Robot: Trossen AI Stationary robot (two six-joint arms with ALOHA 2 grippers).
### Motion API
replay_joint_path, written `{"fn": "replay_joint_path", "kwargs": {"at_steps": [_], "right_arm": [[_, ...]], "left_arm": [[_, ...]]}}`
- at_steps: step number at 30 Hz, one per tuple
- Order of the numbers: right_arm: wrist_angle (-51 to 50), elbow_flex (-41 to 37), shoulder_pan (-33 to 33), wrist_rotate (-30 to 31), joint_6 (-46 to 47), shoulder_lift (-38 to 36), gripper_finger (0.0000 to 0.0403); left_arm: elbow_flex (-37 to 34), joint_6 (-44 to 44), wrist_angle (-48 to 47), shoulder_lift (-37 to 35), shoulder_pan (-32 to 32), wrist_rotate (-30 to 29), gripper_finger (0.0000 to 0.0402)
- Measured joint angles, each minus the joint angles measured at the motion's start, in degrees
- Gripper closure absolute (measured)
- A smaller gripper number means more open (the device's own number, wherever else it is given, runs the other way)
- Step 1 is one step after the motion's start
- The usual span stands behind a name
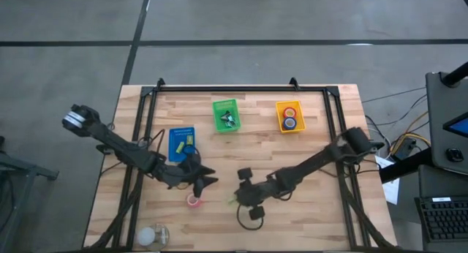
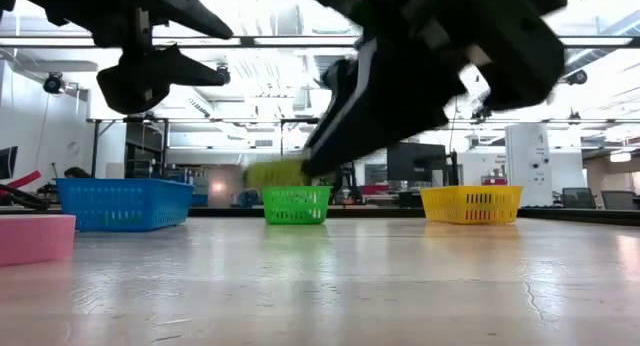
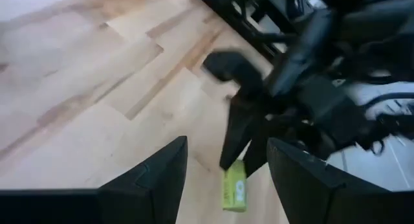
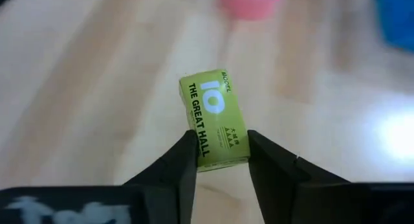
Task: Pick and place Stapler, Stapler remover, tape
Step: Put the green staple pin box into the blue bin
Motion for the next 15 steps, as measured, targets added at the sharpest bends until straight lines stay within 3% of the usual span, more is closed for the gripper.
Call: {"fn": "replay_joint_path", "kwargs": {"at_steps": [7,15], "right_arm": [[-3.91,-0.75,-0.01,14.94,-2.70,-8.84,0.0293],[-3.58,-0.76,-1.49,17.60,-2.74,-12.42,0.0288]], "left_arm": [[-0.04,1.41,7.03,2.86,0.05,-2.44,0.0186],[-0.04,2.49,16.46,8.08,0.30,-6.17,0.0186]]}}
